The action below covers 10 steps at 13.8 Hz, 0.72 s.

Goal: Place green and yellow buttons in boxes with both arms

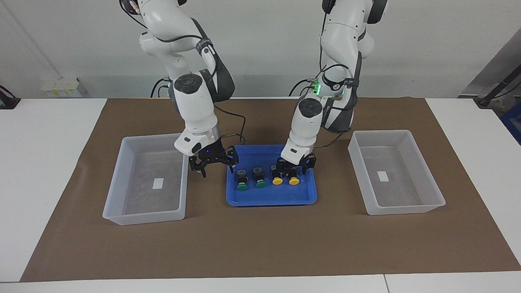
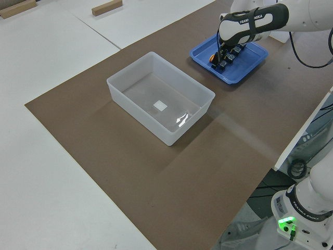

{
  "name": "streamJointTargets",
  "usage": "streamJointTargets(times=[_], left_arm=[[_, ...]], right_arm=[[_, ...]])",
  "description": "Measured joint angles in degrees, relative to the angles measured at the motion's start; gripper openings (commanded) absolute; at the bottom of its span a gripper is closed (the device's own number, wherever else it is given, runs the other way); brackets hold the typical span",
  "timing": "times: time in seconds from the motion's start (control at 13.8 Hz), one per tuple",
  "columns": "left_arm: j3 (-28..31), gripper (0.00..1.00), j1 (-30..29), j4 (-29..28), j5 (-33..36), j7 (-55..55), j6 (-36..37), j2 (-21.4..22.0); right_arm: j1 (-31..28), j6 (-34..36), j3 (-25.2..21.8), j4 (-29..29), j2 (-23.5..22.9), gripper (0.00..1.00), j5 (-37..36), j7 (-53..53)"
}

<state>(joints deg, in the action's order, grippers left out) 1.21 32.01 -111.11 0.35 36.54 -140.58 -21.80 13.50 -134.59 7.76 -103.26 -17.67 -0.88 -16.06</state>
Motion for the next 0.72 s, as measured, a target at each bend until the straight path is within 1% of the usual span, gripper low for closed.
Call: streamJointTargets(times=[0.22, 0.36, 0.43, 0.51, 0.58, 0.72], left_arm=[[0.0, 0.41, 0.16, -0.32, 0.0, -0.02, -0.97, -0.48], [0.32, 0.2, 0.15, -0.32, 0.04, -0.09, -0.98, -0.38], [0.37, 0.09, 0.16, -0.32, 0.04, -0.14, -0.98, -0.34], [0.37, 0.0, 0.16, -0.32, 0.04, -0.14, -0.99, -0.34], [0.37, 0.0, 0.16, -0.31, 0.04, -0.14, -0.99, -0.34], [0.38, 0.0, 0.15, -0.28, 0.05, -0.17, -0.99, -0.35]], right_arm=[[1.34, -2.66, 0.0, -1.91, -1.41, 1.0, -0.51, 0.0], [2.19, -4.77, 0.01, -2.58, -2.42, 0.91, -0.55, -0.11], [2.85, -5.93, 0.0, -2.79, -3.17, 0.88, -0.7, -0.34], [3.59, -7.08, 0.0, -2.94, -4.01, 0.87, -1.28, -0.88], [4.12, -7.9, -0.01, -3.01, -4.73, 0.85, -2.48, -2.12], [4.91, -8.81, -0.01, -3.08, -5.96, 0.83, -4.78, -4.51]])
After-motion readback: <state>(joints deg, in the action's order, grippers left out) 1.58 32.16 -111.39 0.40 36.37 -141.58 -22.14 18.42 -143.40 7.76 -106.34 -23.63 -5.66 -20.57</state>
